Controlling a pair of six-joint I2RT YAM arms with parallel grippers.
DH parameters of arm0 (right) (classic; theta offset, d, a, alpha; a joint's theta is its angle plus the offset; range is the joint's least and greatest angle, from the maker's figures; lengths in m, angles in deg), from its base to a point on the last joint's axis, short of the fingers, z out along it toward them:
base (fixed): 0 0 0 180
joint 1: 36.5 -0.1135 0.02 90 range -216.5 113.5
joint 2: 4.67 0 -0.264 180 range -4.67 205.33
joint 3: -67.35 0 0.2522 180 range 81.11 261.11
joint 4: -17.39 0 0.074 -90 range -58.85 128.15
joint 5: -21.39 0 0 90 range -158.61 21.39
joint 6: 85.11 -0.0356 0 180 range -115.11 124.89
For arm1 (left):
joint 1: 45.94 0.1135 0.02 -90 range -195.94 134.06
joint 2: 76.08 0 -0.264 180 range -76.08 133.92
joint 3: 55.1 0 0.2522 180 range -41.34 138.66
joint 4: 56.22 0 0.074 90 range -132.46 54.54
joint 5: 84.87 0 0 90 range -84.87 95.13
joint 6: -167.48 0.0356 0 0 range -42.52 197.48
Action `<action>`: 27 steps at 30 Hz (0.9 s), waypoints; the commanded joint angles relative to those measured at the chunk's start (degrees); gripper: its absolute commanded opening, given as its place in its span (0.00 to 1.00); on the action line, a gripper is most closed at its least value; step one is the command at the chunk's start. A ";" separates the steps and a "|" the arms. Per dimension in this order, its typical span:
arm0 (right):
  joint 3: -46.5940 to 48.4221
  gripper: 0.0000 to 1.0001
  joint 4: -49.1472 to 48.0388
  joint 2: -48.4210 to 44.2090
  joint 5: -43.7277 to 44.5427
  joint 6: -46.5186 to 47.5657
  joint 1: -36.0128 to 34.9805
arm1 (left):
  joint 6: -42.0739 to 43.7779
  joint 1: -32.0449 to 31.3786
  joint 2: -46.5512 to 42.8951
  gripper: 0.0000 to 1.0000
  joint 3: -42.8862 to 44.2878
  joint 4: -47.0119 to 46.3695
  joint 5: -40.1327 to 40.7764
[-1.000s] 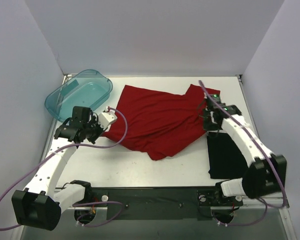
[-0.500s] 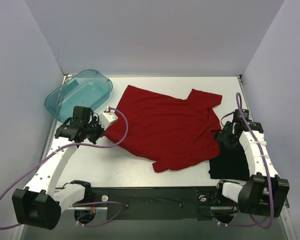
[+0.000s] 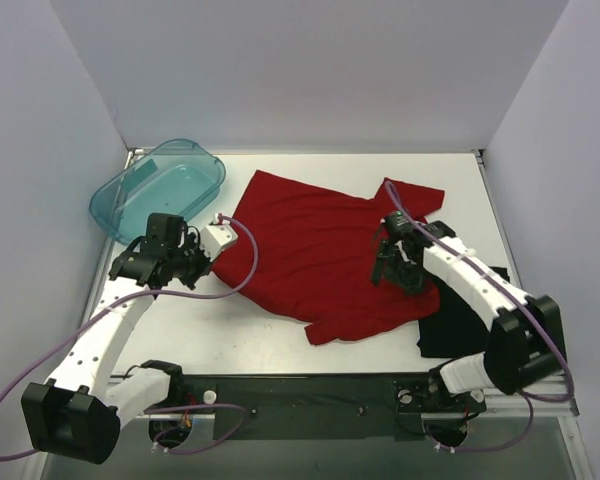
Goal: Fold and stack the t-shirts
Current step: Flatten out the tshirt
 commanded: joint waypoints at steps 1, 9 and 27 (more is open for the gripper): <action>2.68 0.63 -0.16 6.93 -8.82 0.76 -2.56 | -0.79 -0.49 -1.76 0.00 -0.02 -1.92 -2.06; -1.70 0.61 3.86 11.78 -6.93 0.42 -7.30 | -0.88 -0.58 -2.11 0.00 -0.02 -1.75 -1.10; -3.85 0.63 6.17 -3.26 -1.03 -13.53 -6.70 | -0.53 -0.93 -1.41 0.00 0.77 0.27 -1.98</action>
